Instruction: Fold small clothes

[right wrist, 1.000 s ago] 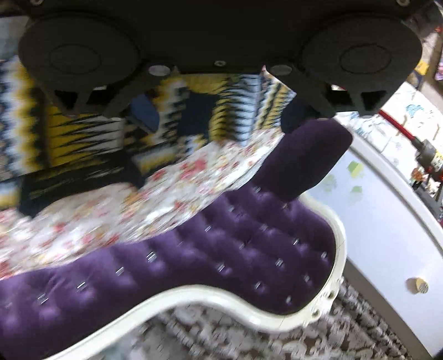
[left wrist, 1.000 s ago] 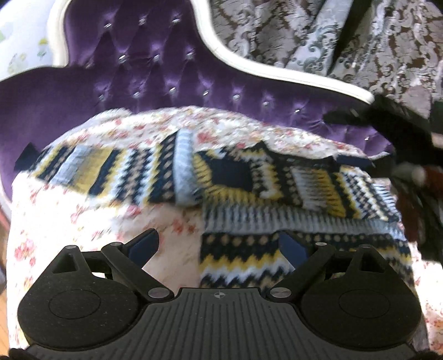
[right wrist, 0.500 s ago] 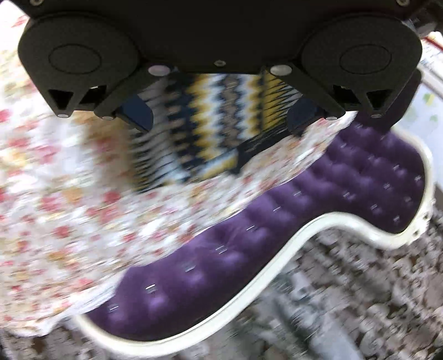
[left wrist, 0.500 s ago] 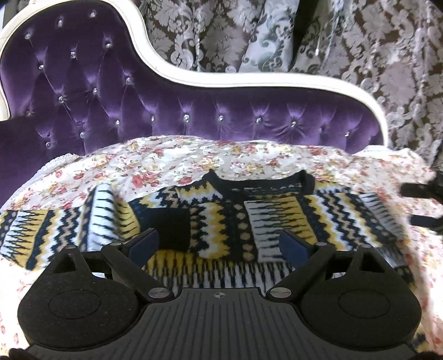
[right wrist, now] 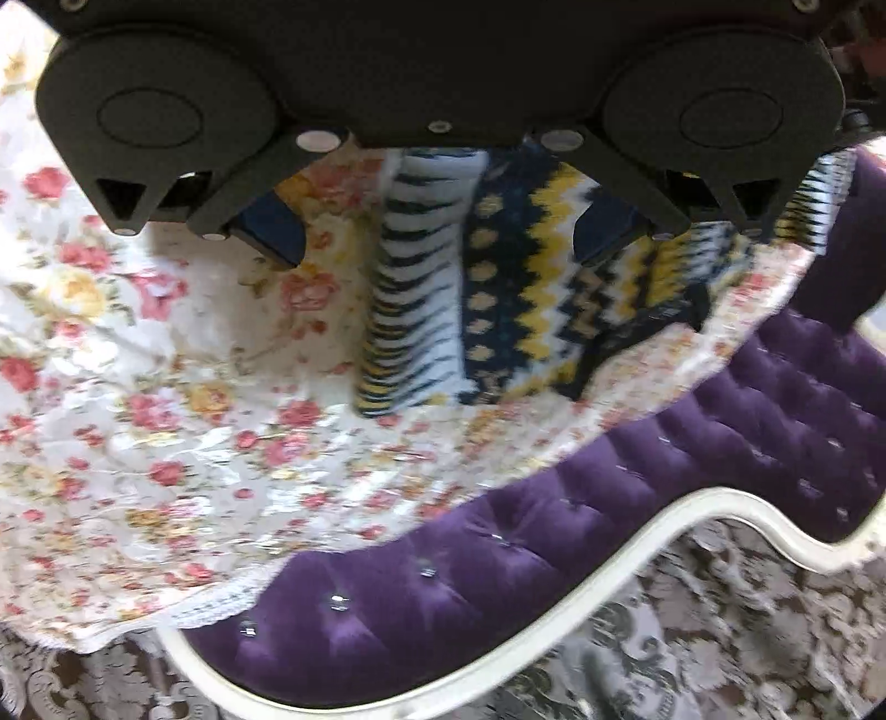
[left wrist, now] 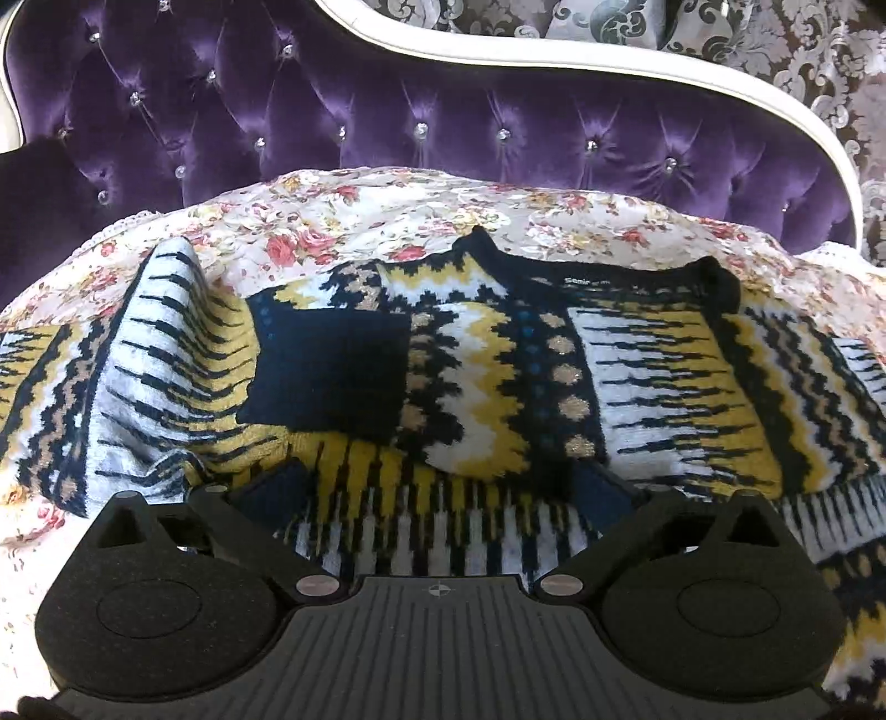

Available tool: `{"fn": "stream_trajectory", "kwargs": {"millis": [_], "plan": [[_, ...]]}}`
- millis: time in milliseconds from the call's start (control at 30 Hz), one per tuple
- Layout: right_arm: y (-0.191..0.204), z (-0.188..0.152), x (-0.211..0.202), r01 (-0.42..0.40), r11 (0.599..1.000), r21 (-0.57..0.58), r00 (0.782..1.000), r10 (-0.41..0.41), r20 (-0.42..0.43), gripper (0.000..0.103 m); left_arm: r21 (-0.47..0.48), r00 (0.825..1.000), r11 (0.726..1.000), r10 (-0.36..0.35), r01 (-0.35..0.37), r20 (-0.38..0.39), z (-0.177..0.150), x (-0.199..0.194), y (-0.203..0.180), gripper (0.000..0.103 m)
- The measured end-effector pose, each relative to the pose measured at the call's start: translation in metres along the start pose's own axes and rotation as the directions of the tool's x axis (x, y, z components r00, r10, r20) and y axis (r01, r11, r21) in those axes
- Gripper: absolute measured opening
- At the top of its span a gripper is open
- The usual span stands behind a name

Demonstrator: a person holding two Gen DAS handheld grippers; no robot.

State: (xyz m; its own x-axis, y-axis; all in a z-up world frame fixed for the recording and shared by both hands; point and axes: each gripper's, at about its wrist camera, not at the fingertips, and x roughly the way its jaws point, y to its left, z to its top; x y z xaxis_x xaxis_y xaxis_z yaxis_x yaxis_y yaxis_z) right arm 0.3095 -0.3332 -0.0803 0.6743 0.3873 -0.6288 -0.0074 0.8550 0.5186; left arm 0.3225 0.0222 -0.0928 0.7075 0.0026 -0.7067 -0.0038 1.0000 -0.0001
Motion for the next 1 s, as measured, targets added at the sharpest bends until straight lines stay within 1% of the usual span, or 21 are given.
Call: {"fn": "stream_trajectory", "kwargs": {"millis": [67, 167, 200, 233, 267, 300, 333, 367, 467, 533, 567, 600, 633, 667, 700, 733, 800, 867, 967, 1000], "plan": [[-0.003, 0.002, 0.001, -0.065, 0.997, 0.041, 0.998, 0.065, -0.014, 0.103, 0.004, 1.0, 1.0, 0.006, -0.006, 0.003, -0.003, -0.001, -0.002, 0.103], [-0.007, 0.002, 0.005, -0.132, 0.986, 0.097, 0.991, 0.134, -0.018, 0.103, 0.006, 1.0, 1.0, 0.015, -0.015, 0.007, -0.004, 0.001, -0.004, 0.103], [-0.008, 0.003, 0.005, -0.135, 0.985, 0.107, 0.99, 0.138, -0.014, 0.103, 0.007, 1.0, 1.0, 0.015, -0.015, 0.007, -0.003, 0.001, -0.005, 0.103], [-0.009, 0.003, 0.005, -0.133, 0.985, 0.113, 0.991, 0.135, -0.01, 0.099, 0.006, 1.0, 1.0, 0.014, -0.014, 0.007, -0.005, 0.0, -0.004, 0.103], [-0.009, 0.004, 0.002, -0.121, 0.986, 0.111, 0.993, 0.121, 0.001, 0.084, 0.006, 1.0, 1.0, 0.014, -0.014, 0.004, -0.003, 0.002, -0.005, 0.103], [-0.008, 0.005, 0.001, -0.097, 0.99, 0.101, 0.995, 0.098, 0.003, 0.073, 0.006, 1.0, 1.0, 0.014, -0.014, 0.001, -0.002, 0.004, -0.006, 0.103], [-0.007, 0.006, 0.0, -0.062, 0.994, 0.088, 0.998, 0.062, 0.003, 0.059, 0.007, 1.0, 1.0, 0.014, -0.014, 0.0, -0.002, 0.004, -0.006, 0.103], [-0.007, 0.008, -0.002, -0.026, 0.997, 0.07, 1.0, 0.025, 0.009, 0.056, 0.007, 1.0, 1.0, 0.015, -0.015, -0.002, -0.002, 0.004, -0.006, 0.103], [0.0, 0.009, -0.002, 0.083, 0.996, -0.024, 0.997, -0.082, 0.007, 0.054, 0.008, 1.0, 1.0, 0.018, -0.018, -0.003, -0.003, 0.004, -0.006, 0.103], [0.009, 0.007, -0.002, 0.205, 0.973, -0.106, 0.979, -0.203, 0.028, 0.055, 0.008, 1.0, 1.0, 0.018, -0.018, -0.002, -0.003, 0.004, -0.008, 0.103], [0.013, 0.006, -0.002, 0.255, 0.957, -0.14, 0.967, -0.25, 0.049, 0.059, 0.007, 1.0, 1.0, 0.017, -0.017, -0.002, -0.003, 0.005, -0.008, 0.103], [0.015, 0.005, -0.004, 0.274, 0.949, -0.158, 0.962, -0.267, 0.065, 0.064, 0.006, 1.0, 1.0, 0.017, -0.017, 0.0, -0.004, 0.004, -0.008, 0.103], [0.015, 0.006, -0.008, 0.265, 0.952, -0.155, 0.964, -0.255, 0.079, 0.077, 0.003, 1.0, 1.0, 0.014, -0.014, 0.006, -0.004, 0.004, -0.007, 0.103], [0.015, 0.007, -0.012, 0.24, 0.961, -0.14, 0.969, -0.228, 0.096, 0.09, 0.0, 1.0, 1.0, 0.012, -0.012, 0.012, -0.005, 0.004, -0.007, 0.103], [0.014, 0.008, -0.017, 0.209, 0.97, -0.125, 0.974, -0.195, 0.113, 0.095, -0.003, 1.0, 1.0, 0.011, -0.011, 0.019, -0.007, 0.002, -0.007, 0.103], [0.014, 0.009, -0.022, 0.171, 0.979, -0.111, 0.978, -0.156, 0.137, 0.103, -0.007, 1.0, 1.0, 0.007, -0.006, 0.022, -0.007, 0.001, -0.006, 0.103], [0.014, 0.011, -0.03, 0.107, 0.99, -0.092, 0.98, -0.089, 0.179, 0.102, -0.018, 1.0, 1.0, -0.018, 0.019, 0.014, -0.007, -0.002, -0.003, 0.103], [0.017, 0.013, -0.034, 0.049, 0.996, -0.078, 0.979, -0.032, 0.2, 0.103, -0.04, 0.997, 0.996, -0.074, 0.074, -0.005, -0.002, -0.007, 0.005, 0.102], [0.018, 0.014, -0.033, -0.078, 0.996, -0.041, 0.982, 0.084, 0.168, 0.103, -0.094, 0.983, 0.979, -0.183, 0.182, 0.0, 0.006, -0.021, 0.022, 0.102], [0.018, 0.014, -0.03, -0.123, 0.992, -0.016, 0.982, 0.124, 0.145, 0.103, -0.111, 0.979, 0.973, -0.202, 0.202, 0.013, 0.008, -0.027, 0.028, 0.102]]}}
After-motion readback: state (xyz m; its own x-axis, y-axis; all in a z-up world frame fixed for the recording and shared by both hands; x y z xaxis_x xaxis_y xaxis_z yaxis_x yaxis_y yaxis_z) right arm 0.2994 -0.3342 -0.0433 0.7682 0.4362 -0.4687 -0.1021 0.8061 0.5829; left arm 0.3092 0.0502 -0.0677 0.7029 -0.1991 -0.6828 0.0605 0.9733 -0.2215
